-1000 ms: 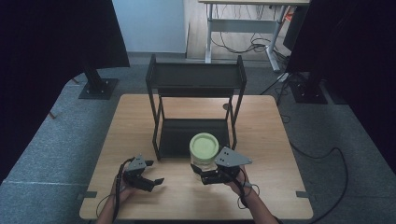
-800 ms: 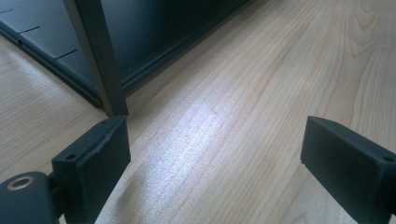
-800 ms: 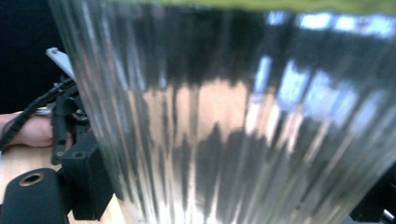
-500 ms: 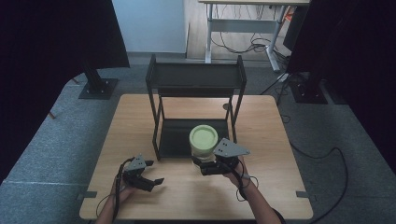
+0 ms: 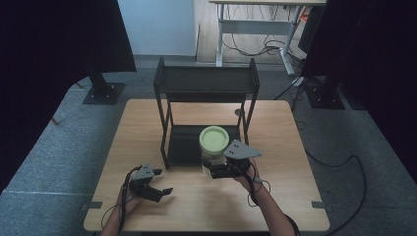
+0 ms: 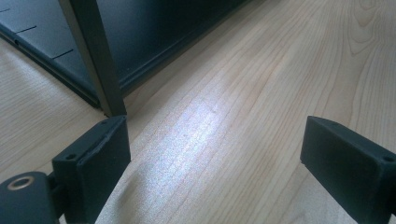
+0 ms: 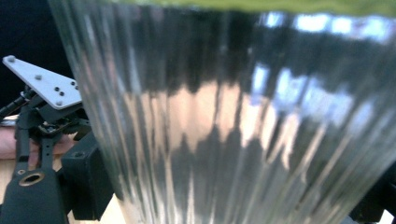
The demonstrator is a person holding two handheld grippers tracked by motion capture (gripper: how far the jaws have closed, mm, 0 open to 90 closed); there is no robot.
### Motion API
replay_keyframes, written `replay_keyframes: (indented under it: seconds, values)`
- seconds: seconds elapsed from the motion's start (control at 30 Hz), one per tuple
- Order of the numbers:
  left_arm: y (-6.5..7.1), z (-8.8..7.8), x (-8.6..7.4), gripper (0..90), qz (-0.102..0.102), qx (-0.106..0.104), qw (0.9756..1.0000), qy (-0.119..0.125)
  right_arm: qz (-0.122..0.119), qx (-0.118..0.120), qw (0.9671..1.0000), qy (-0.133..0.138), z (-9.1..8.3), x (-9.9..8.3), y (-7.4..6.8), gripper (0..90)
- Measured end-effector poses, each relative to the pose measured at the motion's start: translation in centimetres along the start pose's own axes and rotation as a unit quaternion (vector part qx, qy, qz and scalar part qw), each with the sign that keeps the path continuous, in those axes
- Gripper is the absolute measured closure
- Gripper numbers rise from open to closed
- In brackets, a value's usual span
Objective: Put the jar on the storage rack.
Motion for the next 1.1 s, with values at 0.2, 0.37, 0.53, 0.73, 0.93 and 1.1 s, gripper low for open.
replay_keyframes:
  seconds: [0.2,0.37,0.53,0.73,0.93,1.1]
  values:
    - [0.0,-0.1,0.0,8.2,-0.005,-0.002,1.0000,0.004,0.020,-0.006,0.9998,-0.004,0.9,-0.3,1.2,11.0]
    - [0.0,0.0,0.0,8.2,-0.005,-0.002,1.0000,0.004,0.026,-0.010,0.9996,-0.006,1.5,-0.5,1.9,11.0]
    - [0.0,-0.1,0.0,8.2,-0.005,-0.002,1.0000,0.004,0.031,-0.014,0.9993,-0.013,2.2,-0.4,2.3,11.0]
    - [0.0,0.0,0.0,8.2,-0.004,-0.002,1.0000,0.004,0.038,-0.015,0.9990,-0.016,3.1,-0.4,2.7,11.0]
    - [0.0,0.0,0.0,8.2,-0.004,-0.003,1.0000,0.003,0.046,-0.021,0.9984,-0.024,4.1,-0.2,3.3,11.0]
    - [0.0,0.0,0.0,8.5,-0.002,-0.002,1.0000,0.003,0.056,-0.022,0.9978,-0.028,4.9,-0.1,3.6,11.0]
Point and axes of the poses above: each handheld gripper's, and its own axes: z roughly forward along the jaws, x roughly out of its top, y roughly to its right, the point moved 5 cm from there along z, roughly forward along the jaws, and after that the axes turned 11 degrees about -y, right-handed, at the moved point
